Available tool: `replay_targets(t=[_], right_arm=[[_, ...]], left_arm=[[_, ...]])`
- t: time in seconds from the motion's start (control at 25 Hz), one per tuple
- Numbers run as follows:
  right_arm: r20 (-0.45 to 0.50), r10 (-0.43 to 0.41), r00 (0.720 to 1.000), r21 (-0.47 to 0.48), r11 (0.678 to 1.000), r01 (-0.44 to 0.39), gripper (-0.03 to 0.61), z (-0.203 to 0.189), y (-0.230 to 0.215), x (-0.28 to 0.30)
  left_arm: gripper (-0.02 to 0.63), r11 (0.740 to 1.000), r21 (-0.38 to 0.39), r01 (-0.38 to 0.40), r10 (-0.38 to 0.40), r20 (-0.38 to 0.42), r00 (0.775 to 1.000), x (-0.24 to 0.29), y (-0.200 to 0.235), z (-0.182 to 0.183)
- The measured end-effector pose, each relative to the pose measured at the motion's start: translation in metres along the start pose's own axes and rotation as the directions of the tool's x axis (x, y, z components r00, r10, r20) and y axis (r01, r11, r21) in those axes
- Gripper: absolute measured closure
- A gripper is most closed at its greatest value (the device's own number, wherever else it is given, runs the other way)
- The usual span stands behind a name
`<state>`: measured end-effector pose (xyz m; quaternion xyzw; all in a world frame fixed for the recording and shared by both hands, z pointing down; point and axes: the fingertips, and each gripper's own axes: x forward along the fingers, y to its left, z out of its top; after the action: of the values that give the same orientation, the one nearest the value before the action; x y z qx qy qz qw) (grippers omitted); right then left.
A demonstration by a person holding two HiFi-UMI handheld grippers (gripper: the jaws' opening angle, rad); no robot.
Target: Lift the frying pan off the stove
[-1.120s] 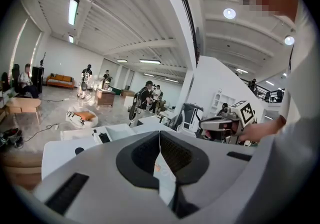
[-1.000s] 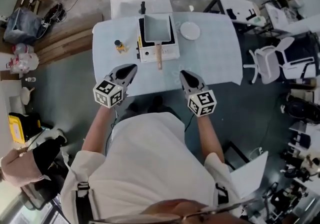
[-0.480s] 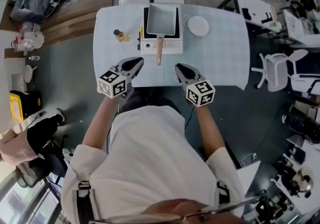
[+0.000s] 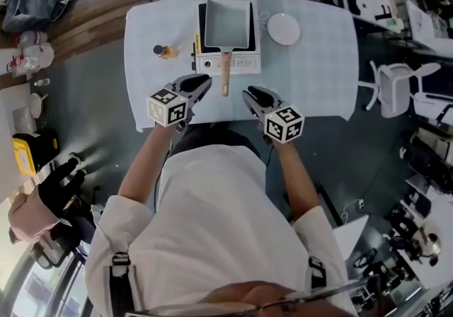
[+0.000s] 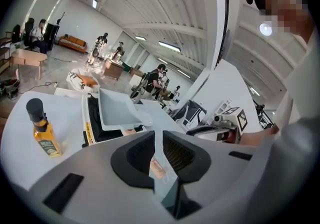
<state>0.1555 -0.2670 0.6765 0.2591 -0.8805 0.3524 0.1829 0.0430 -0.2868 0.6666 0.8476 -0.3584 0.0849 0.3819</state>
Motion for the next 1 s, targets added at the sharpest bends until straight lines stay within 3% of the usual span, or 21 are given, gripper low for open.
replay_targets(t=[0.44,0.76,1.0], right_arm=[[-0.101,0.019,0.995,0.139,0.99,-0.005,0.421,-0.023,-0.028,0.056],[-0.187,0.112,0.976,0.284,0.957,-0.055,0.34,-0.051,-0.039,0.089],[-0.219,0.204,0.954,0.364,0.924,-0.114,0.325,-0.065,-0.033,0.111]], left_arm=[[0.463,0.99,-0.137,0.032,-0.054,-0.157,0.986,0.067,0.058,-0.03],[0.357,0.942,-0.329,0.069,-0.136,-0.185,0.973,0.109,0.075,-0.045],[0.333,0.914,-0.392,0.109,-0.203,-0.206,0.957,0.131,0.072,-0.055]])
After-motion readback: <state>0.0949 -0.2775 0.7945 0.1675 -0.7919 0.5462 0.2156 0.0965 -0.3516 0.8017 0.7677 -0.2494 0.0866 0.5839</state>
